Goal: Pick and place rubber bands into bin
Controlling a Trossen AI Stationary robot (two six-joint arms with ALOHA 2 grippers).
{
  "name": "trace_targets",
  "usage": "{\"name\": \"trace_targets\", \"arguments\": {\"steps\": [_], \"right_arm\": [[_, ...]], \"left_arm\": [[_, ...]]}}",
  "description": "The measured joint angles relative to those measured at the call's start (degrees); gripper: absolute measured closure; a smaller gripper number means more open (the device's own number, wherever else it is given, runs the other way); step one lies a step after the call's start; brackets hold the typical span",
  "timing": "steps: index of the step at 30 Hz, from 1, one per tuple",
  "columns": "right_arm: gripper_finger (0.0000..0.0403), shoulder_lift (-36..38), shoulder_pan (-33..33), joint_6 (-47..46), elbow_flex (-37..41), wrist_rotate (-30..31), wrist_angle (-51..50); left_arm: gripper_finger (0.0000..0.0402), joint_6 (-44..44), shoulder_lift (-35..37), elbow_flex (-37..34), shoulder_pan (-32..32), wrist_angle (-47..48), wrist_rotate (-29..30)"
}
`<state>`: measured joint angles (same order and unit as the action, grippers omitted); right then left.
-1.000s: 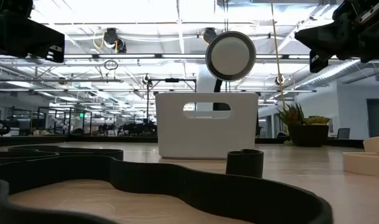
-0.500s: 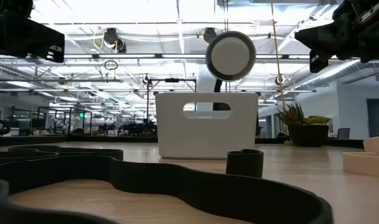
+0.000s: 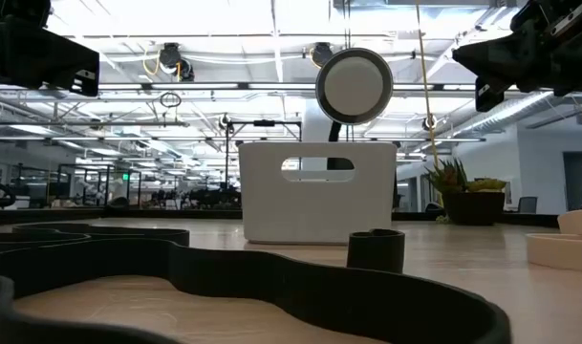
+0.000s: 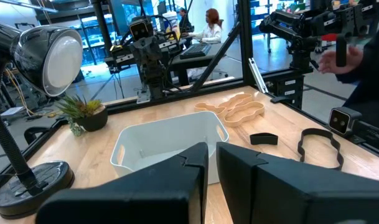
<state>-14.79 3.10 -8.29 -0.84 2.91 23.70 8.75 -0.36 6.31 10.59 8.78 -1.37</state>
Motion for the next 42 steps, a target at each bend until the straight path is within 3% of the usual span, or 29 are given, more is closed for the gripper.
{"name": "trace_targets", "arguments": {"steps": [8, 14, 22, 29, 33, 39, 42], "right_arm": [[0.0403, -0.01, 0.01, 0.00, 0.01, -0.01, 0.00], [0.0403, -0.01, 0.00, 0.00, 0.01, 0.00, 0.00], [0.0403, 0.00, -0.01, 0.00, 0.00, -0.01, 0.00], [0.0403, -0.02, 0.01, -0.04, 0.01, -0.01, 0.02], [0.0403, -0.04, -0.01, 1.20, 0.02, 0.10, 0.02], [0.0403, -0.61, -0.03, 11.37, -0.79, 0.32, 1.79], [0.0400, -2.54, 0.04, 12.96, -4.00, 0.22, -2.00]], "left_arm": [[0.0360, 0.00, 0.00, 0.02, 0.00, -0.29, 0.00], [0.0360, -0.36, 0.00, 0.01, 0.00, -5.92, -0.01], [0.0360, -11.10, 0.00, 0.02, 0.00, -14.64, 0.00], [0.0360, -13.75, 0.00, 0.02, 0.00, -19.01, 0.00], [0.0360, -11.94, 0.00, 0.02, 0.00, -17.74, 0.42], [0.0360, -5.90, -0.02, 0.02, 0.00, -17.55, 0.54], [0.0360, -2.08, -0.02, 0.02, 0.00, -17.49, 1.51]]}}
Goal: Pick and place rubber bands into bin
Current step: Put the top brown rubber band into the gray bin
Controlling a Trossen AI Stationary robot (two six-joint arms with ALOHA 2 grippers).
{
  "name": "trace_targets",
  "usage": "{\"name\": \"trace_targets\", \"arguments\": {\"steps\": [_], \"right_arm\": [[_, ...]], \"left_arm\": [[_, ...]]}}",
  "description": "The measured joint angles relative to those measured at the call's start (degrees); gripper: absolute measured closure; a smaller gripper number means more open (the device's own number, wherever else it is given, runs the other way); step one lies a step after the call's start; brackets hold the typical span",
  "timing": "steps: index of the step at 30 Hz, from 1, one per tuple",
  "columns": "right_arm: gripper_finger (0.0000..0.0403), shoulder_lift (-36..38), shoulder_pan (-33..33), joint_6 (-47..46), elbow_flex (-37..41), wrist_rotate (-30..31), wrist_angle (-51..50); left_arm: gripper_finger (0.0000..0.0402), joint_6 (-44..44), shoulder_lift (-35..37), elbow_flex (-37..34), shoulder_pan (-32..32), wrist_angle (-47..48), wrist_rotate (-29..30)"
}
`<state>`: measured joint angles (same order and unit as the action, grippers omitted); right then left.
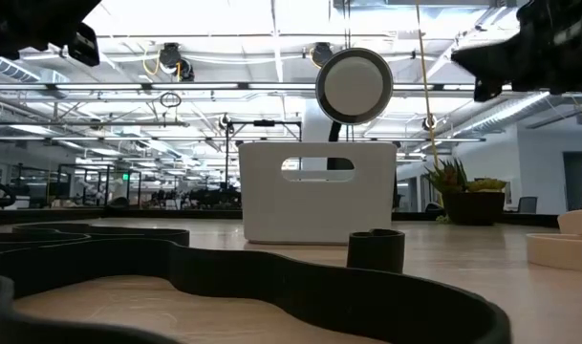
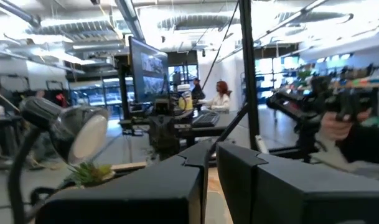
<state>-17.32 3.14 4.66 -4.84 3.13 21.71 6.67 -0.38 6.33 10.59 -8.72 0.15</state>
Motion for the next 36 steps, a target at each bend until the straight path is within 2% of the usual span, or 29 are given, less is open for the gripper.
{"name": "trace_targets", "arguments": {"steps": [4, 9, 13, 17, 23, 29, 36], "right_arm": [[0.0376, -5.53, 2.23, 0.68, -9.96, 2.71, -10.59], [0.0332, -15.93, 8.60, -0.12, -22.94, 7.63, -29.41], [0.0296, -24.28, 14.61, -5.39, -33.44, 14.69, -45.93], [0.0260, -31.86, 20.19, -11.51, -38.94, 16.17, -55.19], [0.0227, -40.65, 27.09, -19.22, -38.86, 10.08, -57.17], [0.0224, -48.13, 32.44, -25.62, -36.54, 10.12, -55.77], [0.0230, -53.76, 34.64, -26.24, -33.56, 10.17, -48.14]], "left_arm": [[0.0360, 3.67, 0.00, 0.00, 0.00, -0.04, 2.21], [0.0360, 5.21, 0.00, 0.00, 0.00, -0.12, 4.72], [0.0360, 4.91, 0.00, 0.00, -0.02, -0.19, 5.47], [0.0360, 2.93, 0.00, 0.00, -0.02, -0.15, 5.57], [0.0360, -0.53, 0.00, 0.00, -0.02, -0.02, 5.62], [0.0360, -1.83, 0.00, 0.00, -0.02, -0.08, 5.92], [0.0360, -2.43, 0.00, 0.00, -0.02, -0.07, 5.94]]}}
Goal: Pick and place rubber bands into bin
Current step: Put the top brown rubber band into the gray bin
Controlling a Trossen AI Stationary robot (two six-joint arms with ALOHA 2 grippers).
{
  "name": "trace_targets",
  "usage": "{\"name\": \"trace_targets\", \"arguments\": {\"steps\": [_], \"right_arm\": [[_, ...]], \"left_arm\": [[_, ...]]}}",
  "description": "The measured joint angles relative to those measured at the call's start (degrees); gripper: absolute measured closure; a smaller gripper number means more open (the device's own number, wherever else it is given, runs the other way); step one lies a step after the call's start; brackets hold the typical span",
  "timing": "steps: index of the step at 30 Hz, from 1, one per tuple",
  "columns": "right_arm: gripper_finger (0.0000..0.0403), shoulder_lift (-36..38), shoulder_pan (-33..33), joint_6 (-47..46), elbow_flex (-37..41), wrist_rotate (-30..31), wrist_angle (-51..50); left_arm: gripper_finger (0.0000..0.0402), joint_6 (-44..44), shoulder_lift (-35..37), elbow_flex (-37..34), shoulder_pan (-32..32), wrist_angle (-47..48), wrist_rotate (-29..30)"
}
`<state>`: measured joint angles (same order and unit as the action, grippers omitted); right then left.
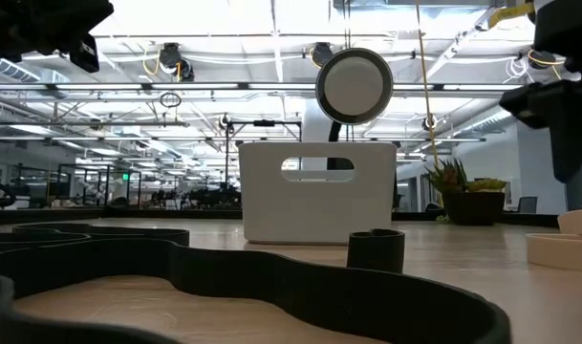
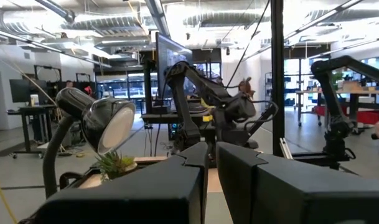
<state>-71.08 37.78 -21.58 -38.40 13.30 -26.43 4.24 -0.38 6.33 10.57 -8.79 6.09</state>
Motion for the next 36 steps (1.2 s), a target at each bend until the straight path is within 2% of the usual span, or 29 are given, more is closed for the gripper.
{"name": "trace_targets", "arguments": {"steps": [7, 25, 29, 34, 36], "right_arm": [[0.0226, -3.57, -0.03, 0.94, 3.21, -0.07, 8.47], [0.0239, -10.75, -0.04, 0.17, 5.10, -1.31, 13.28], [0.0282, -9.82, -0.04, 0.26, 5.30, -1.38, 13.24], [0.0385, -8.76, -0.28, 1.42, 5.37, -1.66, 13.69], [0.0393, -8.16, -0.81, 1.49, 5.37, -1.54, 13.69]], "left_arm": [[0.0360, -0.05, 0.00, 0.00, 0.00, 0.08, 0.00], [0.0360, -0.05, 0.00, 0.00, 0.00, 0.04, 0.02], [0.0360, -0.05, 0.00, 0.00, 0.00, 0.04, 0.02], [0.0360, -0.05, 0.00, 0.00, 0.00, 0.04, 0.02], [0.0360, -0.05, 0.00, 0.00, 0.00, 0.04, 0.02]]}}
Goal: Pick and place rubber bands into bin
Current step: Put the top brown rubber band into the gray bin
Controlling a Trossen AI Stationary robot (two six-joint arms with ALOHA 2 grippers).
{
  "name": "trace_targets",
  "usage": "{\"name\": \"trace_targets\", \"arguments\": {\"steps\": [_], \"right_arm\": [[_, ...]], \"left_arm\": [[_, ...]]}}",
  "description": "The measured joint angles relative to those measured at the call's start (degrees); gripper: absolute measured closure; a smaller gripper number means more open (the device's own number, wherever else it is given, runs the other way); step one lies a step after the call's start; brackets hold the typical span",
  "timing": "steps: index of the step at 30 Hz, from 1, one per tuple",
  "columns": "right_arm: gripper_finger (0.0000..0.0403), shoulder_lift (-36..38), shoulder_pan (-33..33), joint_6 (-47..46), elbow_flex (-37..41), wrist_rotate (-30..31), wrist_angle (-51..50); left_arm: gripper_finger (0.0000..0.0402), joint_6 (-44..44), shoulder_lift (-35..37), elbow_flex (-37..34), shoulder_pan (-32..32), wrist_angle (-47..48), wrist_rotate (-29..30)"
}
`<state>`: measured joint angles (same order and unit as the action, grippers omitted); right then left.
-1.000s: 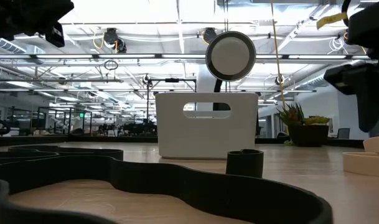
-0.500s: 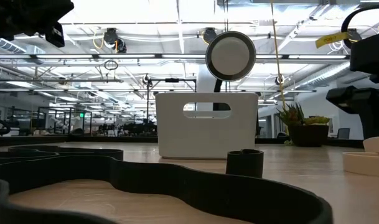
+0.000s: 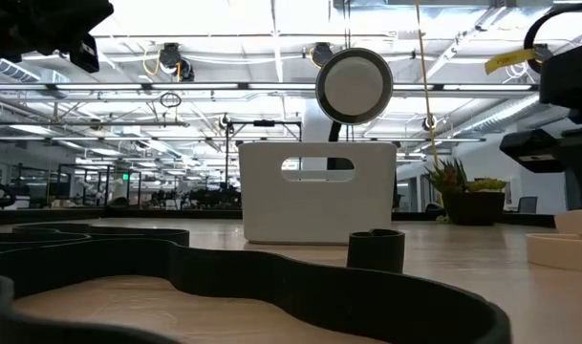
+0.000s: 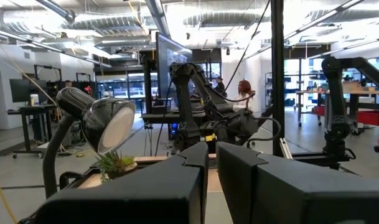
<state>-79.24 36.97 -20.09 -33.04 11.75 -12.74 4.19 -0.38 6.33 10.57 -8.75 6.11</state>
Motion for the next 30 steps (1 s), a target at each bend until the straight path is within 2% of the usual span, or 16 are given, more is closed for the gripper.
{"name": "trace_targets", "arguments": {"steps": [6, 15, 19, 24, 30], "right_arm": [[0.0399, 5.16, -2.37, 4.45, 0.00, 0.57, 0.41], [0.0401, 18.95, -5.08, 8.60, 0.00, 12.88, 0.06], [0.0401, 23.37, -6.42, 9.20, -0.02, 17.78, -3.47], [0.0402, 25.11, -8.28, 8.49, 0.00, 19.97, -7.90], [0.0402, 25.11, -10.14, 10.82, 0.00, 19.96, -4.16]], "left_arm": [[0.0360, 0.02, 0.00, 0.00, 0.01, 0.00, 0.02], [0.0360, 0.06, 0.00, 0.00, 0.00, 0.00, 0.02], [0.0360, 0.38, 0.00, 0.00, 0.00, 0.02, 0.02], [0.0360, 0.44, 0.00, 0.00, 0.00, 0.02, 0.04], [0.0360, 0.55, 0.00, 0.00, 0.01, 0.01, 0.04]]}}
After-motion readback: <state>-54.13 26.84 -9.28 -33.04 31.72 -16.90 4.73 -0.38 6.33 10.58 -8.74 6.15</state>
